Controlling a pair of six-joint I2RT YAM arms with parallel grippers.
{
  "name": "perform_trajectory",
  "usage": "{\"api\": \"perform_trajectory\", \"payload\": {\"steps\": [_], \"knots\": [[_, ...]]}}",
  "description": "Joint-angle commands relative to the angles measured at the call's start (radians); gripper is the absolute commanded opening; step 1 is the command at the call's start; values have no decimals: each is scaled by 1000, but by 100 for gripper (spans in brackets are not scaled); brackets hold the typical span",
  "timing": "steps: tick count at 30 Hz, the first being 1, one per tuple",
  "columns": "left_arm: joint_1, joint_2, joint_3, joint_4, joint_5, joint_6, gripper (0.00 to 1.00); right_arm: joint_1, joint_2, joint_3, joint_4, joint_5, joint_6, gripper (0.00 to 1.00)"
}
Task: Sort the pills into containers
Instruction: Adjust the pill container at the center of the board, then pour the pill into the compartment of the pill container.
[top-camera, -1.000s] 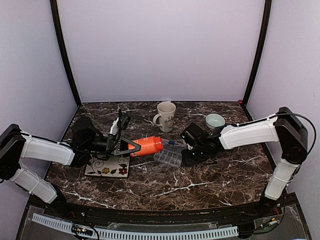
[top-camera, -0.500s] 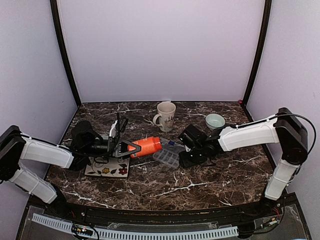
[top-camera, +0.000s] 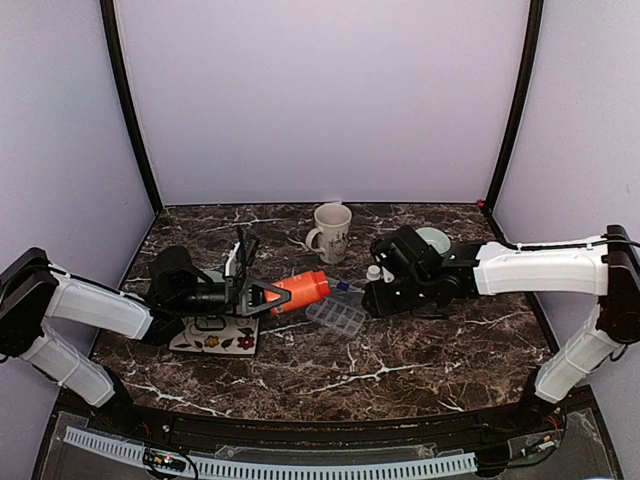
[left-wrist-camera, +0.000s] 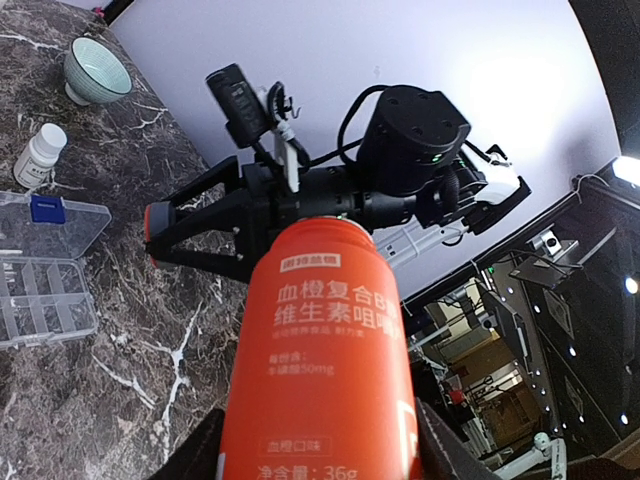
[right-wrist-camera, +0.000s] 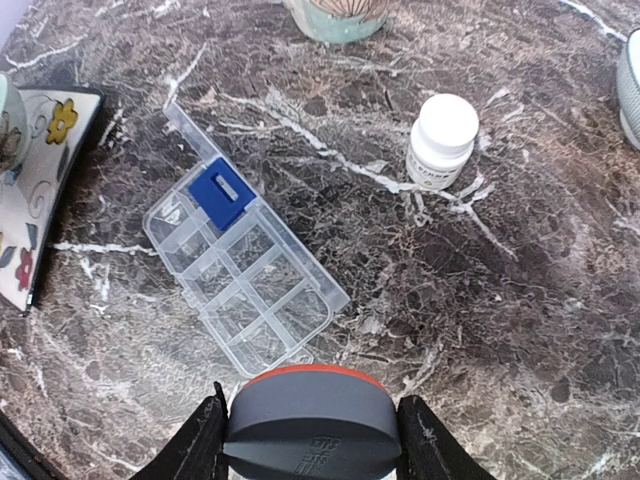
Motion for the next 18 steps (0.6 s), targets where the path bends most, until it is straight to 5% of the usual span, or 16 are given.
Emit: {"api": "perform_trajectory", "payload": {"steps": [1, 18], "knots": [[-35, 5, 3, 38, -64, 38, 0, 9, -71, -28, -38, 43, 24, 0], [-105, 73, -120, 154, -265, 14, 0, -54, -192, -110, -37, 60, 42, 0]]}}
